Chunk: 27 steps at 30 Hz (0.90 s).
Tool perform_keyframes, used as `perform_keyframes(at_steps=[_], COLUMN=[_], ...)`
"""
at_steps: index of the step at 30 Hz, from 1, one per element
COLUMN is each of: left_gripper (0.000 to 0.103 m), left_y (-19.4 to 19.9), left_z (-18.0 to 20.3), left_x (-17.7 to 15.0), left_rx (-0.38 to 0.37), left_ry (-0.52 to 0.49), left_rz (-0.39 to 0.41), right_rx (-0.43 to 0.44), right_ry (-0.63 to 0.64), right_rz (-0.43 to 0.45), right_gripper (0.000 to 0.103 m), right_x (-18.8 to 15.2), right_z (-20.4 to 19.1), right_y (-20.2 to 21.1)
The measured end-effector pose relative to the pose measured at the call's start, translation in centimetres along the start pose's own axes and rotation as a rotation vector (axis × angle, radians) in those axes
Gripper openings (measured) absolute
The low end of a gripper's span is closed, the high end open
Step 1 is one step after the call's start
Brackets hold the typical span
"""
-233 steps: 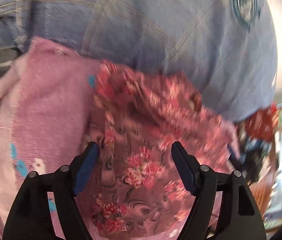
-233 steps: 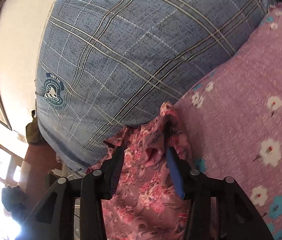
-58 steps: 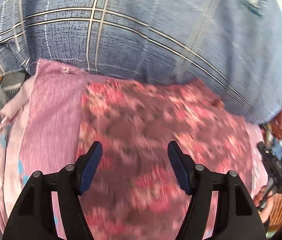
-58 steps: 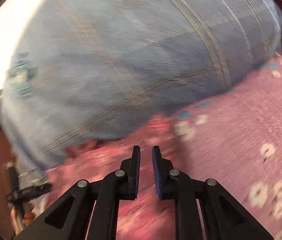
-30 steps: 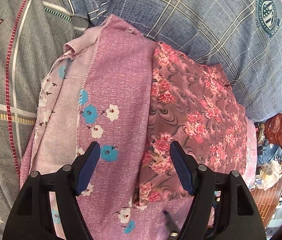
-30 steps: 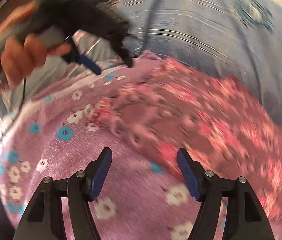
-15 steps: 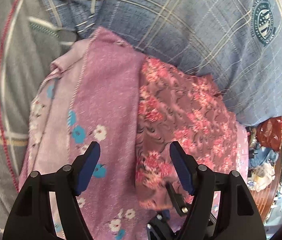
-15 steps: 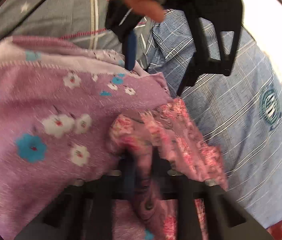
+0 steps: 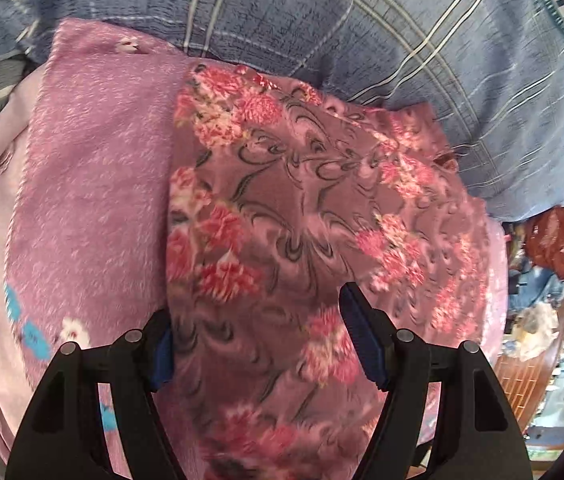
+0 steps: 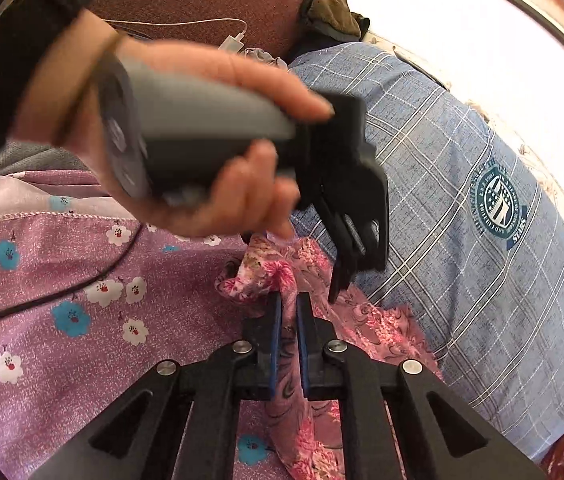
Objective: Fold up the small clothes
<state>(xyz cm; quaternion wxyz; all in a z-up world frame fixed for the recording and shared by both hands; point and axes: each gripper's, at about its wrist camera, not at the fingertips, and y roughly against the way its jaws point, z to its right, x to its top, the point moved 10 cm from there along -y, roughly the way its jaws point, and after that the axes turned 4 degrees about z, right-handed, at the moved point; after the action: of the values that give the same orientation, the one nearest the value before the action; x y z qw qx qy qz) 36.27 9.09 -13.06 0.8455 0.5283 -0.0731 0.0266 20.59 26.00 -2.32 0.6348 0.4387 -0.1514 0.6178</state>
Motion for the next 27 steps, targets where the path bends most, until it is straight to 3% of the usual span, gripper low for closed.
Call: perform_keyframes(at_steps=[3, 5, 7, 14, 20, 24, 25, 26, 27], left_gripper=[0.064, 0.03, 0.011, 0.009, 0.009, 0.009, 0.009, 0.009, 0.009], left_y=[0.5, 0.8, 1.1, 3.6, 4.7, 4.7, 4.6, 4.6, 4.6], left_z=[0.8, 1.1, 1.1, 4.0, 8.0, 7.8, 7.6, 7.4, 7.0], left_x=[0.9, 1.3, 1.5, 1.8, 1.7, 1.8, 1.8, 1.8, 1.8], left_rx=[-0.044, -0.048, 0.016, -0.007, 0.043, 0.073, 0.08, 0.089, 0.105], left_ry=[0.015, 0.006, -0.04, -0.088, -0.17, -0.142, -0.139, -0.144, -0.154], left_rz=[0.017, 0.013, 0.024, 0.102, 0.134, 0.123, 0.116, 0.107, 0.095], right_rx=[0.006, 0.013, 0.018, 0.031, 0.025, 0.078, 0.066, 0.054, 0.042], right_ry=[-0.024, -0.054, -0.082, -0.19, -0.323, -0.37, -0.338, -0.288, -0.248], right_rz=[-0.004, -0.009, -0.012, -0.007, -0.013, -0.07, -0.072, -0.068, -0.059], right_gripper=[0.004, 0.004, 0.004, 0.002, 0.001, 0.006, 0.015, 0.036, 0.049], right_x=[-0.6, -0.9, -1.3, -2.0, -3.3, -5.1, -5.4, -5.4, -5.3], right_z=[0.6, 1.3, 1.9, 4.0, 7.5, 7.7, 7.3, 6.5, 5.9], right_y=[-0.2, -0.5, -0.6, 0.5, 2.0, 2.3, 2.6, 3.0, 3.2])
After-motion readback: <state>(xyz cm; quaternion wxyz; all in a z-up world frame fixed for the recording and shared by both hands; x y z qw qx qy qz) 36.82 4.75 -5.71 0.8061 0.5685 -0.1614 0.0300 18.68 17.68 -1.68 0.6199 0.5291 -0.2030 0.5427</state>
